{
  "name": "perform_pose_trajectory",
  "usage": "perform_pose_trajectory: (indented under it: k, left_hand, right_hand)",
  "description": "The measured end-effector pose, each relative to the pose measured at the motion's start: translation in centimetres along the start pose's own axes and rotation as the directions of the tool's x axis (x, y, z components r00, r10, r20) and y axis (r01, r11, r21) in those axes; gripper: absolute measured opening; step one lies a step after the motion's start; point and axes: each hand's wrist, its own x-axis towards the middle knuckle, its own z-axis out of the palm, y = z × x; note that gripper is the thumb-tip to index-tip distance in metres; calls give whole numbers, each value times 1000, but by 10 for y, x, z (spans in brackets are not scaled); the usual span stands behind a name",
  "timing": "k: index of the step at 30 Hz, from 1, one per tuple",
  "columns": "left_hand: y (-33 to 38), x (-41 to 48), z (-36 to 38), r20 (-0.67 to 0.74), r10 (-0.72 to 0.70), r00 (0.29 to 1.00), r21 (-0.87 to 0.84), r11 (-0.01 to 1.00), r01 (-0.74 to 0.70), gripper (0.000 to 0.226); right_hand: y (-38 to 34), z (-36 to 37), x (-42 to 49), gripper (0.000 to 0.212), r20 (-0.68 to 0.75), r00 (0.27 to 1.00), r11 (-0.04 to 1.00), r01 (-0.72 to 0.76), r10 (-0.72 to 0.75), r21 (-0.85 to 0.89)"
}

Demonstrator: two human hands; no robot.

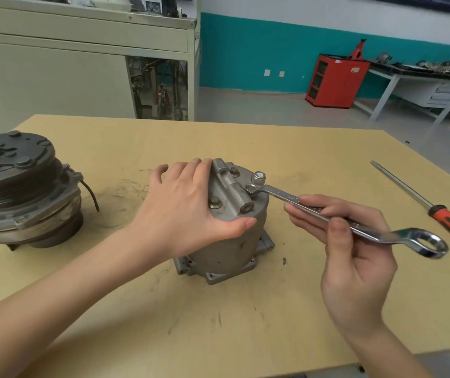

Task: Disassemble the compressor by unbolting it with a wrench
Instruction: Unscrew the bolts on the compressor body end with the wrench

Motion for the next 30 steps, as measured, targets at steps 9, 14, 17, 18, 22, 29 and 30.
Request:
perform_pose_trajectory:
  k: [9,14,17,18,22,29,30]
  left_hand:
    - [0,0,-1,-3,1,1000,-2,1000,-1,120]
    - [0,0,-3,1,-4,1000,-6,1000,4,120]
    - [1,0,-3,-4,-3,1000,-5,1000,3,117]
    - [2,0,-3,-8,-2,1000,-7,1000,2,117]
    - [2,0,-3,-11,2,1000,-4,1000,-2,117]
    - [3,1,-1,-24,11,1000,-9,1000,-12,112]
    - [3,0,-1,-25,11,1000,-13,1000,-12,112]
  right_hand:
    - [51,-17,76,20,84,855,810,-512,511,287]
    - [103,26,163,20,635,419,695,-666,649,-271]
    - [100,66,188,26,823,123,702,-600,554,-383]
    - [98,77,191,24,844,63,701,-593,532,-397]
    - [92,103,185,24,845,3,670,-611,535,-422]
    - [89,96,173,26,817,98,488,-840,568,-239]
    - [89,94,172,28,811,118,454,-870,573,-193]
